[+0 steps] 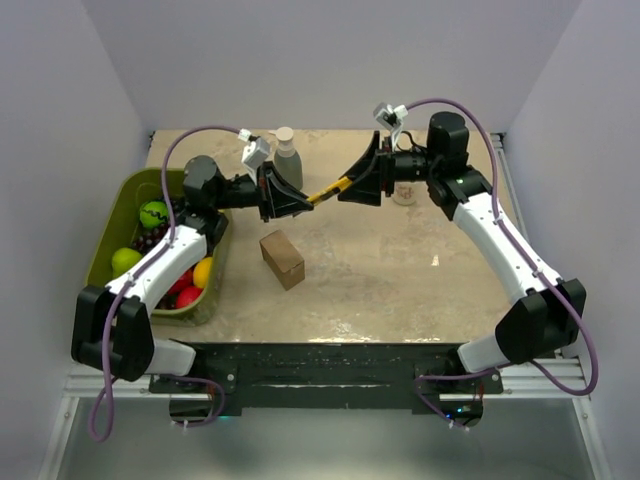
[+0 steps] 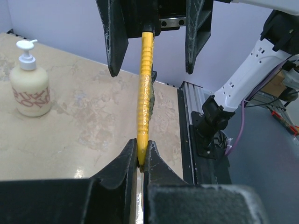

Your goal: Unpack the express box

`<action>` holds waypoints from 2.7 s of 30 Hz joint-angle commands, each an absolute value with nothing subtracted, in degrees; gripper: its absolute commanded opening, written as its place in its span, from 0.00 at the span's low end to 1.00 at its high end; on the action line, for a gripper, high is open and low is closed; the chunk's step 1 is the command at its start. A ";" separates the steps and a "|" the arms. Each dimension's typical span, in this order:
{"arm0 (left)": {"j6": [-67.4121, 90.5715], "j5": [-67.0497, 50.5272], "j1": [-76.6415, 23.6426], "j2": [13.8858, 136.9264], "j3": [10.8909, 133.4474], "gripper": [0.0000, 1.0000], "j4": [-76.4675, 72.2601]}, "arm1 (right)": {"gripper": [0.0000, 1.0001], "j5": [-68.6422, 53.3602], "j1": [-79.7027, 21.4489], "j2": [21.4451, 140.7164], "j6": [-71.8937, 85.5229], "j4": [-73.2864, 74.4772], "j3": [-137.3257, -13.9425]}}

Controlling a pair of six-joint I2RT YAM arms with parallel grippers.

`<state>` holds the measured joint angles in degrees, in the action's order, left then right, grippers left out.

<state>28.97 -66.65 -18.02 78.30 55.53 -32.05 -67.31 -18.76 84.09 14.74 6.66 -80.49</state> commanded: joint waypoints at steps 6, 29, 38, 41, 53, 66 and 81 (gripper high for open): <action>31.37 -68.38 -19.95 79.72 58.97 0.00 -35.24 | 0.64 -68.55 -20.04 83.67 18.72 0.26 -80.51; 35.06 -64.25 -19.60 81.47 62.40 0.00 -39.37 | 0.61 -67.68 -20.92 84.73 16.96 1.76 -80.68; 35.77 -63.37 -19.95 82.44 62.23 0.00 -40.69 | 0.57 -66.62 -21.36 84.90 18.02 0.44 -80.68; 35.77 -63.28 -20.04 82.53 62.23 0.00 -40.69 | 0.54 -66.53 -21.36 85.25 19.16 -1.21 -80.95; 35.68 -64.16 -21.71 83.23 62.67 0.00 -40.61 | 0.42 -66.53 -21.97 86.66 20.04 -2.55 -81.39; 35.60 -64.51 -21.88 84.81 63.11 0.00 -40.43 | 0.13 -67.76 -22.06 87.01 19.60 -3.08 -82.18; 31.11 -62.14 -20.74 84.99 62.93 0.35 -36.03 | 0.00 -63.28 -22.06 84.99 6.59 12.05 -87.10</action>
